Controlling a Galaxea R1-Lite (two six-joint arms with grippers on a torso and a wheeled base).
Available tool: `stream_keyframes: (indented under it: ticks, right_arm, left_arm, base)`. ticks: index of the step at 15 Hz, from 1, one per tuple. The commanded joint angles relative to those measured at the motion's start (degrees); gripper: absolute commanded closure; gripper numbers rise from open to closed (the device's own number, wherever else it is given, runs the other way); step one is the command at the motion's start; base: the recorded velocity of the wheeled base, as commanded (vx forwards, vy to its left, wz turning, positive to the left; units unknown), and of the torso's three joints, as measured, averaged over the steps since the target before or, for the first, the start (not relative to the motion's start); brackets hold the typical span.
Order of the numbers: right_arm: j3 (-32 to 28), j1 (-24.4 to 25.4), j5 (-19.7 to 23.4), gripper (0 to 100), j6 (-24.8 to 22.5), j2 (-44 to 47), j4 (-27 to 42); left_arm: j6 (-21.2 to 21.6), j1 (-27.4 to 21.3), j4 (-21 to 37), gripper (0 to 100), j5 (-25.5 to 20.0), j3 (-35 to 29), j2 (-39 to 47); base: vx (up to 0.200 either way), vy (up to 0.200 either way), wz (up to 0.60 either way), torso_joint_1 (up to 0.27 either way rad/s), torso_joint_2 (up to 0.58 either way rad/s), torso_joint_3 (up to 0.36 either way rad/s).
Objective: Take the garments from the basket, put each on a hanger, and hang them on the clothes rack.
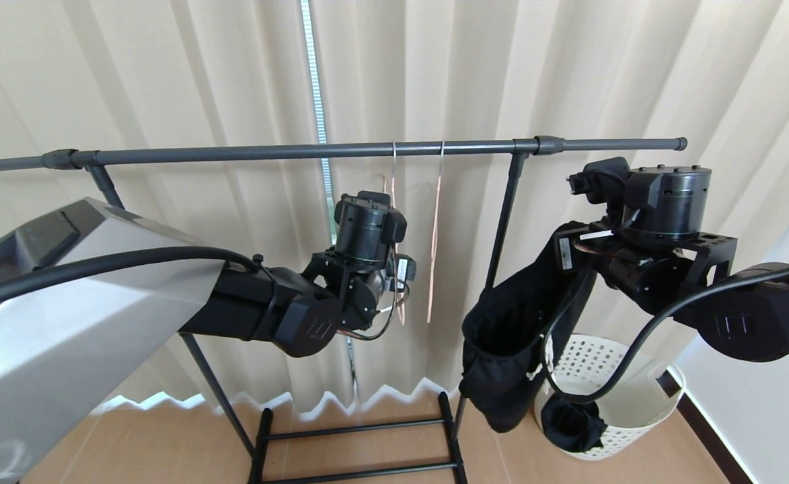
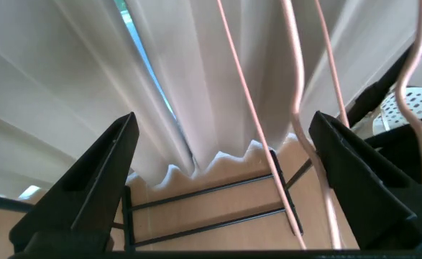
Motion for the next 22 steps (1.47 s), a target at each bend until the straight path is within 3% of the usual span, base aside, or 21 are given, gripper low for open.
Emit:
stream_keyframes:
  ticks: [1,5,12,17,18,22]
  right_arm:
    - [-0.1,0.07,0.02,100,-0.02,0.4,0.02]
    - [-0.1,0.16,0.02,100,-0.02,0.75,-0.07]
    - [-0.01,0.16,0.02,100,-0.02,0.66,-0.07]
    - [-0.01,0.16,0.02,100,-0.02,0.66,-0.07]
    - [-0.01,0.16,0.02,100,-0.02,0.66,-0.07]
    - [-0.01,0.16,0.02,100,-0.02,0.66,-0.07]
  left_arm:
    - [0.01,0.66,-0.08,0,0.05,0.11,0.04]
    - [0.1,0.49,-0.08,0,0.05,-1.64,0.48]
    - [2.74,-0.48,0.01,0,0.05,-11.4,8.39]
    - [2.82,-0.48,0.01,0,0.05,-10.87,8.66]
    - [2.82,-0.48,0.01,100,0.14,-10.35,8.57]
    - [2.74,-0.39,-0.17,100,0.14,-7.09,5.32]
  base:
    - [0.0,0.0,0.0,0.0,0.0,0.0]
    - [0.0,0.0,0.0,0.0,0.0,0.0]
    - [0.0,0.0,0.0,0.0,0.0,0.0]
    - [0.0,0.0,0.0,0.0,0.0,0.0]
    - [0.0,0.0,0.0,0.0,0.0,0.0]
    - [0.0,0.0,0.0,0.0,0.0,0.0]
